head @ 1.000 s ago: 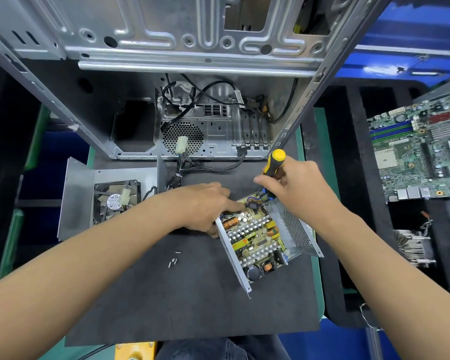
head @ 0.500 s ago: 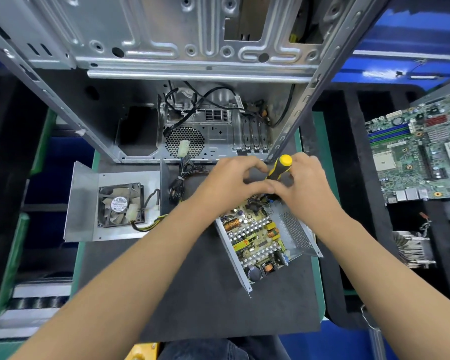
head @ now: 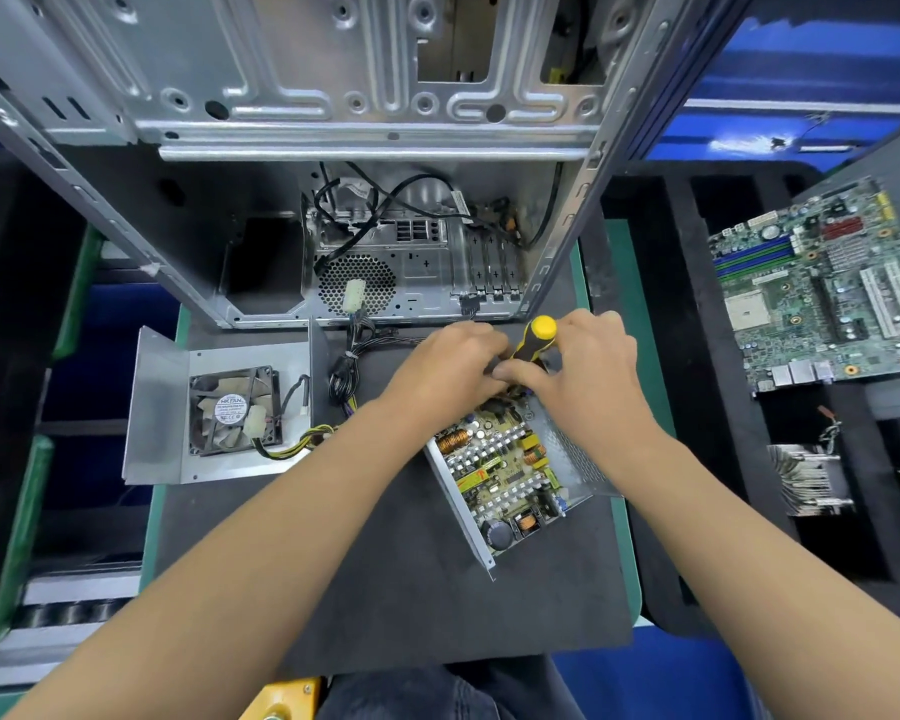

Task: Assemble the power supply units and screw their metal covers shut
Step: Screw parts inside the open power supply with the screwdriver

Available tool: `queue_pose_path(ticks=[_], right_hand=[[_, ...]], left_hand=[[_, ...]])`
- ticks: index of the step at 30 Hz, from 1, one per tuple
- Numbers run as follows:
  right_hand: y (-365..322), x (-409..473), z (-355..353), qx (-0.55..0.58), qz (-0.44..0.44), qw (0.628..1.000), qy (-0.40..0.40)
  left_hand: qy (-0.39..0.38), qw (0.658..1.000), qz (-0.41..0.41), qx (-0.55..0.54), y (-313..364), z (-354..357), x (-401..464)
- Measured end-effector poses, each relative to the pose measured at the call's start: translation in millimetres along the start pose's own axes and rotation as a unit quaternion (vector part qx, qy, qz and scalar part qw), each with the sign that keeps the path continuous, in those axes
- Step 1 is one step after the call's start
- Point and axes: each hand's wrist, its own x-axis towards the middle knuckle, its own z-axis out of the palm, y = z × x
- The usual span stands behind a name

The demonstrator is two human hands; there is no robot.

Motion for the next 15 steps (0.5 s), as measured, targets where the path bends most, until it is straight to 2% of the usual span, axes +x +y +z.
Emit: queue_pose_path(ticks=[3, 5, 7, 9, 11, 13, 15], right_hand=[[-6, 1, -9, -0.044, 0.009, 0.997, -0.059], [-9, -1, -27, 0.051, 0.001, 0.995, -0.083], [-10, -1, -48, 0.095, -0.082, 0.988, -0.091], [-12, 3, -60, -0.015, -0.176, 0.977, -0.121], [-17, 6, -63, -0.137, -0.237, 0.951, -0.147], [-23, 10, -63, -0.2, -0.239, 0.938, -0.152], [-28, 13, -63, -0.256, -0.218, 0.928, -0.16]], left_hand=[[-0.007, 1.0, 0.024, 0.012, 3, -2, 1], [-0.009, 0.999, 0.043, 0.009, 3, -2, 2], [-0.001, 0.999, 0.054, 0.0, 3, -1, 1], [0.002, 0.998, 0.064, -0.009, 3, 0, 2], [-0.002, 0.998, 0.068, -0.012, 1, 1, 5], [-0.008, 0.999, 0.042, -0.015, -5, -2, 5], [0.021, 0.998, -0.011, -0.051, -15, -6, 0]])
